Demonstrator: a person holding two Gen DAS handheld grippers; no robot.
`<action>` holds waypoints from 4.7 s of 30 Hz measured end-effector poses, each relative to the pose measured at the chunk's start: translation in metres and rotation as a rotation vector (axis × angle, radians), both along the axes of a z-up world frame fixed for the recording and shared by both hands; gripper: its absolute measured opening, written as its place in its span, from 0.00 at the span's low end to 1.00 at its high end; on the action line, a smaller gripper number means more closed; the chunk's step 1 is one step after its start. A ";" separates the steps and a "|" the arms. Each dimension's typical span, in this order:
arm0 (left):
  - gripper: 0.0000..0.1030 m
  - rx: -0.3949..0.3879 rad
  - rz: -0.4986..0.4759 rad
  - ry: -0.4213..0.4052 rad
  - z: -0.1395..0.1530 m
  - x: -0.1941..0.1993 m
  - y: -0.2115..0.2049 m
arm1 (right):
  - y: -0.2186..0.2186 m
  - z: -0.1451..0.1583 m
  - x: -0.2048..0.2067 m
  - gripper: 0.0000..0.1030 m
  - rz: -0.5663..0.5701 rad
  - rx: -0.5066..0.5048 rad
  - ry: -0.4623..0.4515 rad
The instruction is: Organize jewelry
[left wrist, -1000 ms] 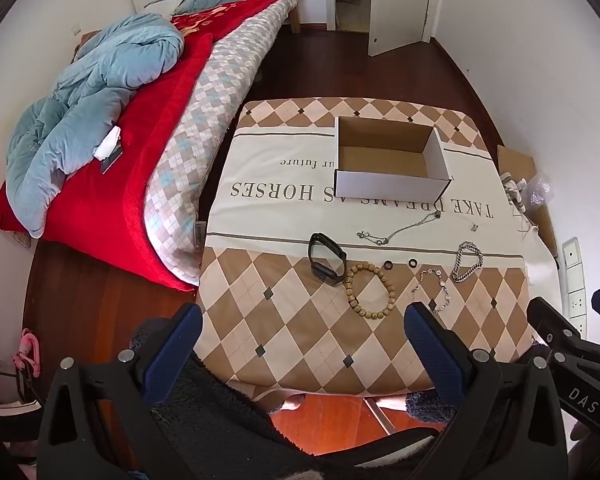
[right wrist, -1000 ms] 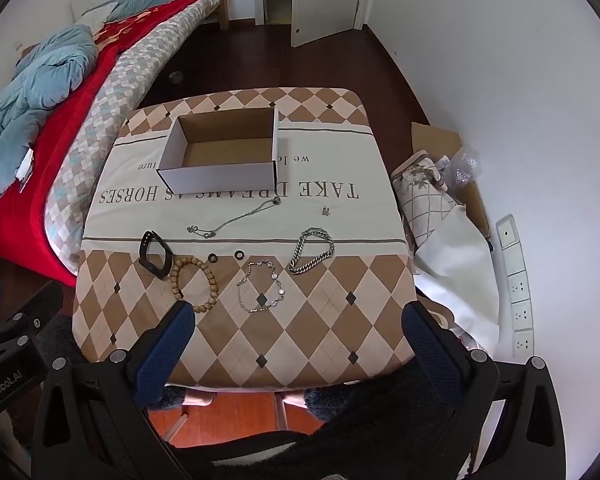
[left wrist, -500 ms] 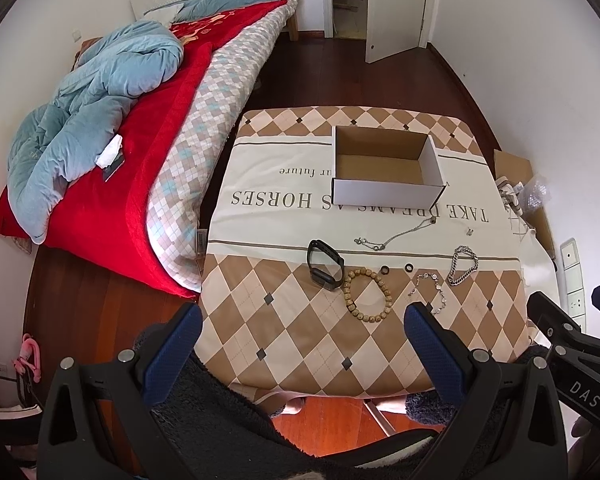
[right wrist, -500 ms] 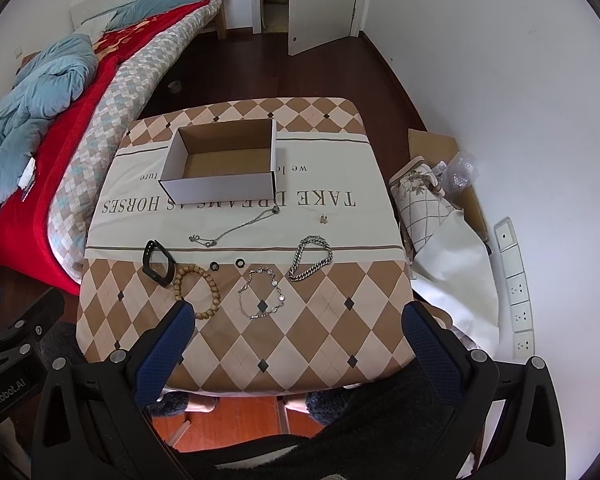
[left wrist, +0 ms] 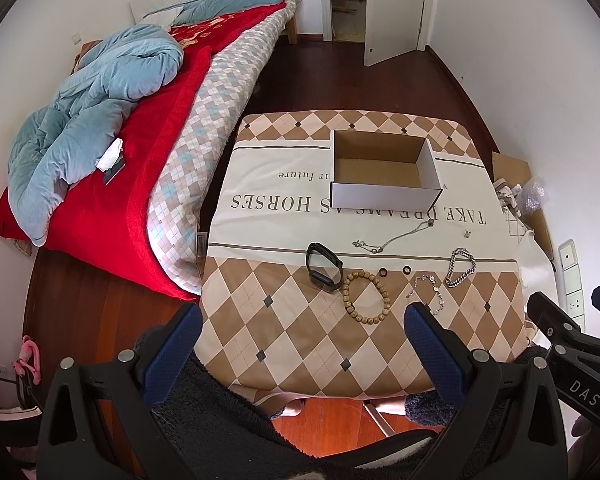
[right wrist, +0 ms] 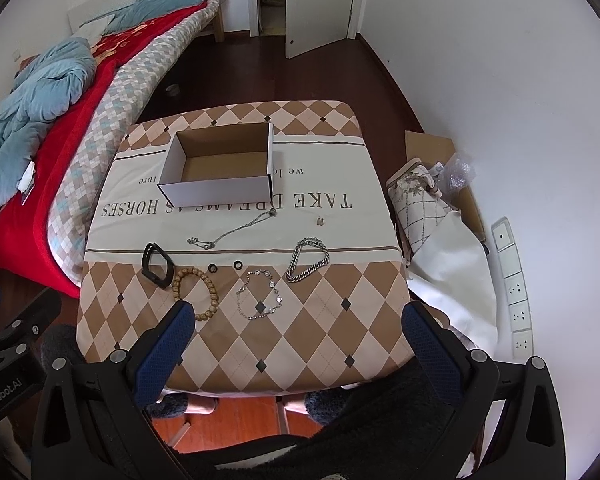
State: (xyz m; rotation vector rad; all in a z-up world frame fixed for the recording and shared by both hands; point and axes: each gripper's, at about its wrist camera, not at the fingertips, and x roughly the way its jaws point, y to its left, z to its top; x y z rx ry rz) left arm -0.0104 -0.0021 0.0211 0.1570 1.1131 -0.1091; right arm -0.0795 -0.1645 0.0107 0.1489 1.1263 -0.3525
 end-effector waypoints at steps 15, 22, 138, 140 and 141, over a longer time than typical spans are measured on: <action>1.00 -0.004 0.000 -0.001 0.003 -0.001 0.001 | 0.001 0.003 -0.001 1.00 0.000 -0.001 -0.007; 1.00 -0.005 -0.001 0.000 0.002 -0.001 0.001 | 0.002 0.003 -0.001 1.00 -0.001 -0.001 -0.009; 0.06 0.082 -0.012 0.207 -0.187 0.117 0.069 | 0.104 -0.223 0.172 0.24 0.214 0.226 0.206; 0.06 0.073 -0.012 0.210 -0.188 0.119 0.068 | 0.106 -0.224 0.174 0.16 0.223 0.207 0.211; 0.06 0.071 -0.011 0.210 -0.188 0.119 0.068 | 0.107 -0.224 0.175 0.13 0.228 0.198 0.211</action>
